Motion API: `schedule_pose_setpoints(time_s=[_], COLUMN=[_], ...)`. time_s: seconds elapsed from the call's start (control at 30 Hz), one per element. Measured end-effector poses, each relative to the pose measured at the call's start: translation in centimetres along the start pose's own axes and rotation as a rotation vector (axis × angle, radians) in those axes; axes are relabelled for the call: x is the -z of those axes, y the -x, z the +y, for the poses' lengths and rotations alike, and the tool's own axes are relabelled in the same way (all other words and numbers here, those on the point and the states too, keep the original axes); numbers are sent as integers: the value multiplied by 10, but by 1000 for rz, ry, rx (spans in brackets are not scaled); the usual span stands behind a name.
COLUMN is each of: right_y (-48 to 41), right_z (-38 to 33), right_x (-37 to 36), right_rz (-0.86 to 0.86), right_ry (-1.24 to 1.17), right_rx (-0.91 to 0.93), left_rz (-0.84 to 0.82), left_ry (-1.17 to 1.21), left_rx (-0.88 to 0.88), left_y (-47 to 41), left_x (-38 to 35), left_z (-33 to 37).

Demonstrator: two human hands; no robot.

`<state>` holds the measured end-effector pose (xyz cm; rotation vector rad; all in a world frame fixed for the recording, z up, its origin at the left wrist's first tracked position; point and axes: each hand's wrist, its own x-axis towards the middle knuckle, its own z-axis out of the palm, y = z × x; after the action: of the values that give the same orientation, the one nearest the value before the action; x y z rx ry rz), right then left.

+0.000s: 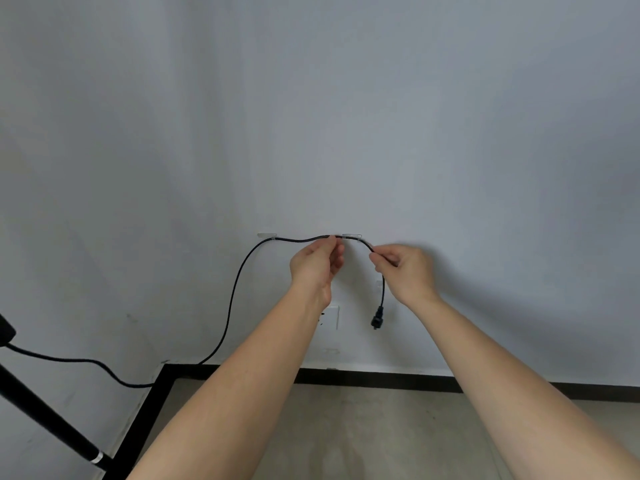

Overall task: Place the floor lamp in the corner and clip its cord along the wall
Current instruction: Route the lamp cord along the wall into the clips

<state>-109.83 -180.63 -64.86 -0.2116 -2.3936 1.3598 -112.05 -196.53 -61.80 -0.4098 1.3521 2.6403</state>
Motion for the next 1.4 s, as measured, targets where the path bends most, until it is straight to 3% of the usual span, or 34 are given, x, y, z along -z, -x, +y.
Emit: schedule_pose_setpoints(time_s=[0.1, 0.23, 0.37, 0.57, 0.67, 0.9, 1.1, 1.4], right_y=[4, 15, 24, 40, 46, 48, 45, 21], right_z=[8, 19, 27, 54, 66, 83, 97, 104], right_x=[-4, -4, -1, 0, 1, -1, -2, -7], right_rz=[-50, -91, -130, -204, -210, -262, -284, -65], right_ry=[-29, -63, -88, -127, -145, -176, -212, -57], right_rx=[-74, -131, -155, -234, -276, -250, -256, -187], left_rz=[12, -120, -203, -126, -54, -219, -58, 70], left_ry=[-220, -844, -1161, -1009, -827, -941, -825, -788], left_rx=[-175, -603, -767, -747, -550, -291, -284, -272], left_y=[4, 3, -6, -4, -3, -14, -25, -32], left_x=[3, 11, 16, 17, 14, 5, 2, -1], left_z=[-7, -11, -15, -29, -41, -78, -90, -99])
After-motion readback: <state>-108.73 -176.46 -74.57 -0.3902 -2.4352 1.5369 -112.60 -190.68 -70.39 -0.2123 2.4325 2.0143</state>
